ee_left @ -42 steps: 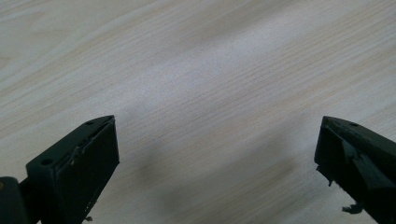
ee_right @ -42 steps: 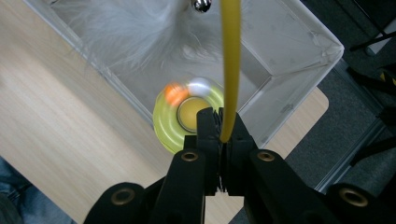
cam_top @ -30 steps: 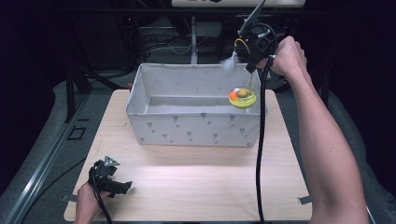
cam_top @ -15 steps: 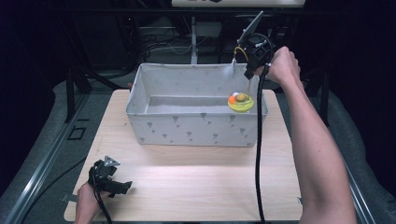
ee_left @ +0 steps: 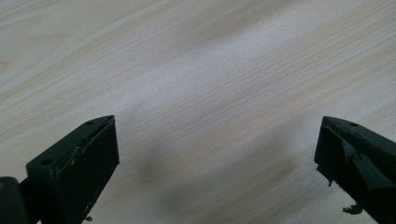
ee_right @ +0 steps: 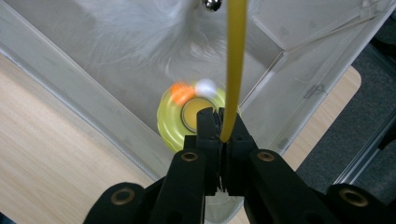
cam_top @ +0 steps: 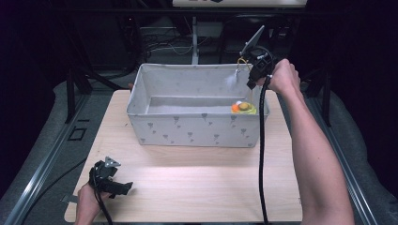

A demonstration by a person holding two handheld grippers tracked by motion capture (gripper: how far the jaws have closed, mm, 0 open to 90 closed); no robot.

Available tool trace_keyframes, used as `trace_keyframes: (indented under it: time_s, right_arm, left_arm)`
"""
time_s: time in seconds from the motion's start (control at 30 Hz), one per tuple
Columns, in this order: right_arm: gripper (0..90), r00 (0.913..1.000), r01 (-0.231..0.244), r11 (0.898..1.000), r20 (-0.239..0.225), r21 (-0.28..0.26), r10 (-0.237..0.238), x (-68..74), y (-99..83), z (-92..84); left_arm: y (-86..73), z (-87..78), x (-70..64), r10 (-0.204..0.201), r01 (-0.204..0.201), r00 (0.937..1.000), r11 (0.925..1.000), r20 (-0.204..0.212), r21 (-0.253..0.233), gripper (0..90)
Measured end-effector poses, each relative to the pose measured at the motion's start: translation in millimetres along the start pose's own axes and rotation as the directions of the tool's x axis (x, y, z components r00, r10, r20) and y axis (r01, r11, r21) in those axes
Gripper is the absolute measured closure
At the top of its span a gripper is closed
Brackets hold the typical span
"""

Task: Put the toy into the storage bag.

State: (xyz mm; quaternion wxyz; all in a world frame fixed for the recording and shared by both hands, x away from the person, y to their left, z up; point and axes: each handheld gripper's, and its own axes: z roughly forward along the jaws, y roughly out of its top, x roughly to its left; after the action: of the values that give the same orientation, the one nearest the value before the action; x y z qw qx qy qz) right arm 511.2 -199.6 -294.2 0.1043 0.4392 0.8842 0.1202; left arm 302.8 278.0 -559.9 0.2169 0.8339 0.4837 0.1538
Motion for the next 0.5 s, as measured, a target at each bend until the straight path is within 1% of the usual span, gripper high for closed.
trace_keyframes:
  time_s: [0.17,0.2,0.23,0.5]
  right_arm:
    - [88.1,1.0000,0.004,1.000,-0.006,0.008,-0.004,0.1,-5.3,9.4]
    - [88.1,0.9999,-0.002,1.000,-0.010,0.008,0.002,-0.1,-6.2,10.6]
    - [88.1,0.9999,-0.002,1.000,-0.013,0.015,0.002,-0.8,-7.4,11.6]
    - [88.1,0.9993,-0.018,1.000,-0.032,0.022,0.018,-0.5,-20.1,25.9]
  left_arm:
    - [-0.3,0.1,-0.2,-0.006,0.006,1.0000,1.0000,-0.002,0.000,0.0]
    - [-0.3,0.3,-0.3,-0.008,0.008,1.0000,1.0000,0.001,0.000,0.0]
    - [-0.3,0.3,-0.3,-0.007,0.007,1.0000,1.0000,0.001,0.000,0.0]
    - [0.2,0.5,-1.3,0.005,-0.005,1.0000,1.0000,0.003,0.008,0.0]
